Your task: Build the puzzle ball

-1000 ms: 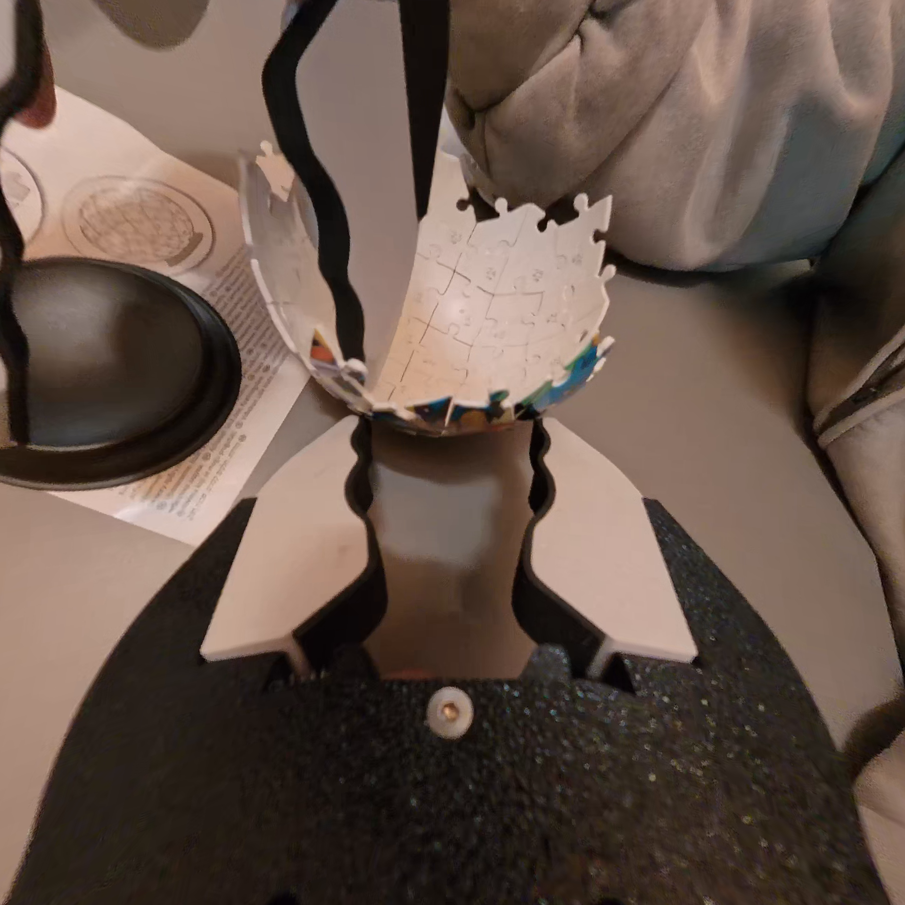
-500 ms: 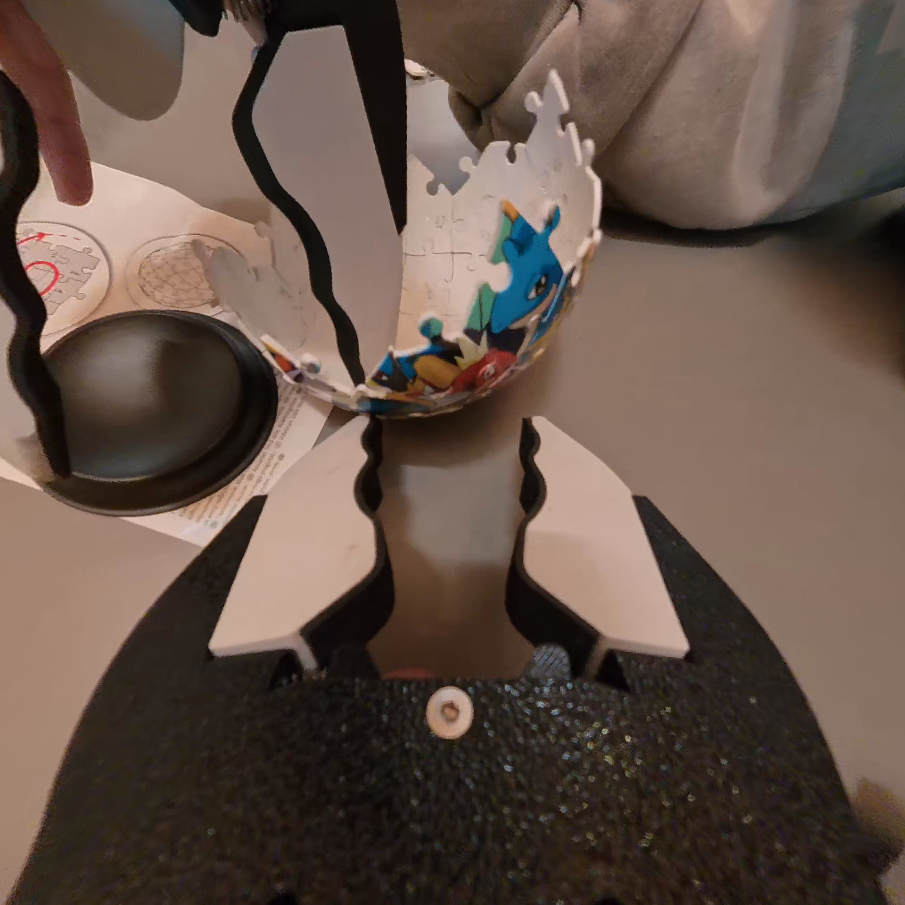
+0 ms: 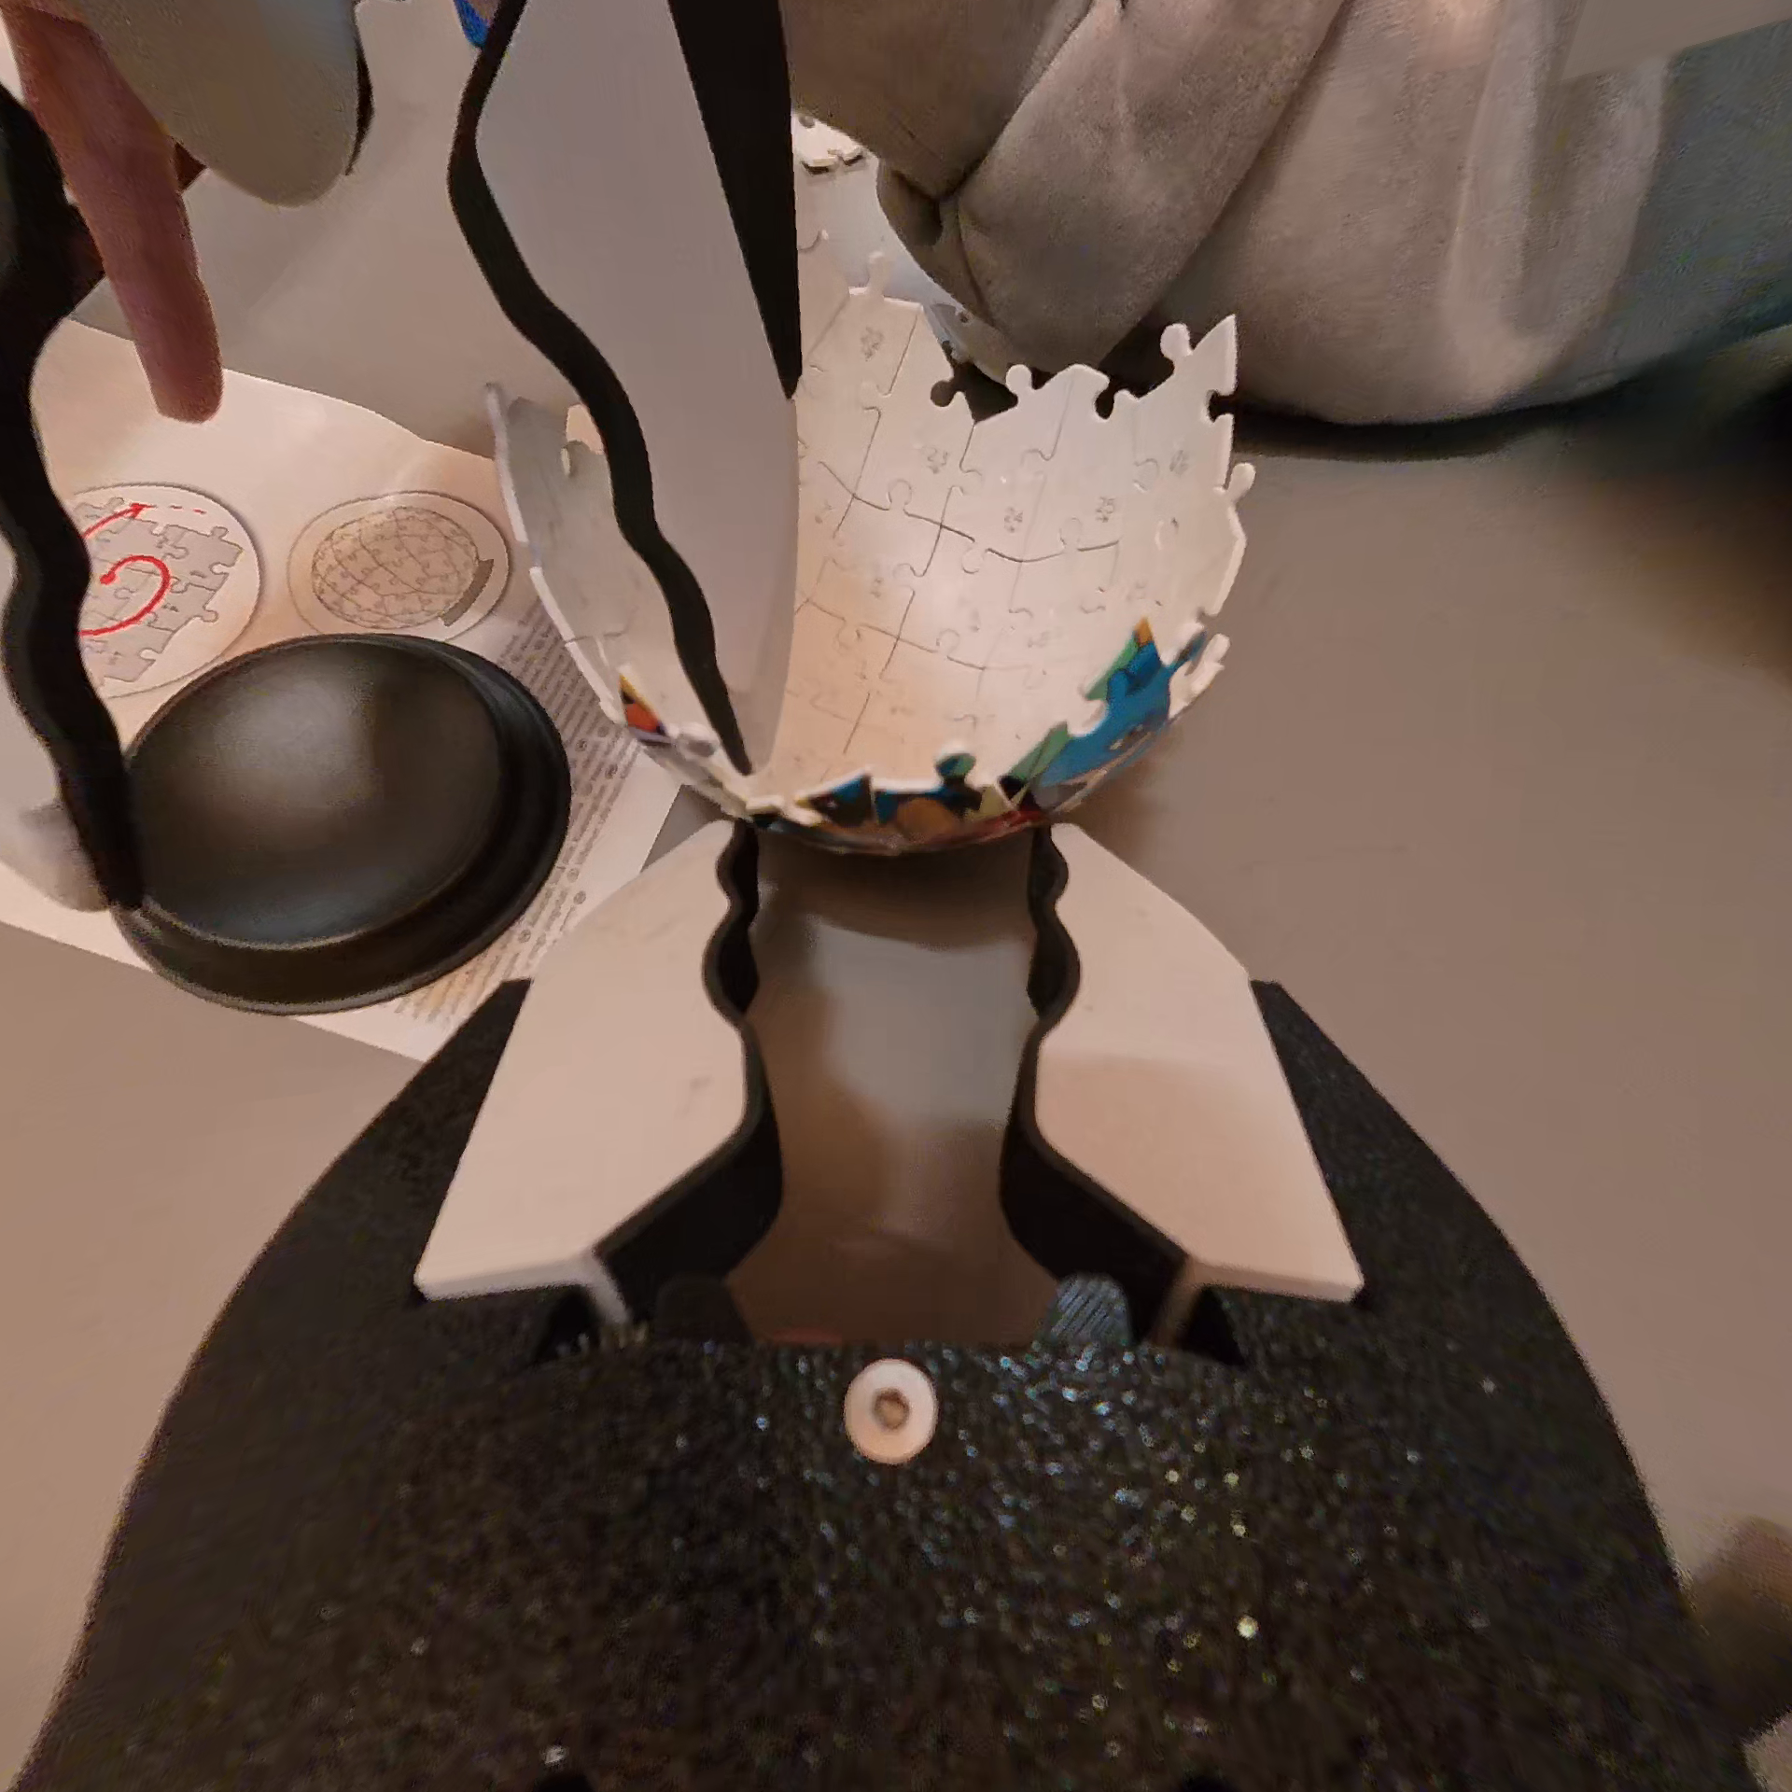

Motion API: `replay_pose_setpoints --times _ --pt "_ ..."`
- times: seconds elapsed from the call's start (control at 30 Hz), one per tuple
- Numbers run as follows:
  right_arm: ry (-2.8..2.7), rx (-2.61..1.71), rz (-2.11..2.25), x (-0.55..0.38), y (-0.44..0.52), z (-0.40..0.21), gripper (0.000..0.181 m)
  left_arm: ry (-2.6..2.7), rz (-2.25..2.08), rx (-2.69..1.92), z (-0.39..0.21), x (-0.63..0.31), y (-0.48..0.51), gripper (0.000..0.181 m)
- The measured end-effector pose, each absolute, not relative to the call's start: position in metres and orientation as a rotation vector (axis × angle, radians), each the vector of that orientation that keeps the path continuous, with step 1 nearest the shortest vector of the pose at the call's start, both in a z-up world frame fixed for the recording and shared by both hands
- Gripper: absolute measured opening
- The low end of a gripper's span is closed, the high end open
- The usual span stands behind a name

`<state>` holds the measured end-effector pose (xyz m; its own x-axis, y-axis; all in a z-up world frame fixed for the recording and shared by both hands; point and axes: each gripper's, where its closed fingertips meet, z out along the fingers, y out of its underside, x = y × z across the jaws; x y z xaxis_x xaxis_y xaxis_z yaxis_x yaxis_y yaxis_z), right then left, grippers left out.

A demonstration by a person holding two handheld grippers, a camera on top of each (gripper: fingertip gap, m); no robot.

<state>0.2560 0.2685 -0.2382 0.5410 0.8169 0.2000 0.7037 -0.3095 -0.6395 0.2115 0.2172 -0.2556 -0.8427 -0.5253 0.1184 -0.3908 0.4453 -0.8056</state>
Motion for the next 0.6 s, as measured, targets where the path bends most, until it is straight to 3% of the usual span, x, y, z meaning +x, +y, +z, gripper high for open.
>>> replay_pose_setpoints --times 0.6 --pt "-1.243 -2.106 0.201 0.256 0.268 -0.243 0.083 2.579 -1.303 -0.829 -0.266 0.21 0.219 0.054"
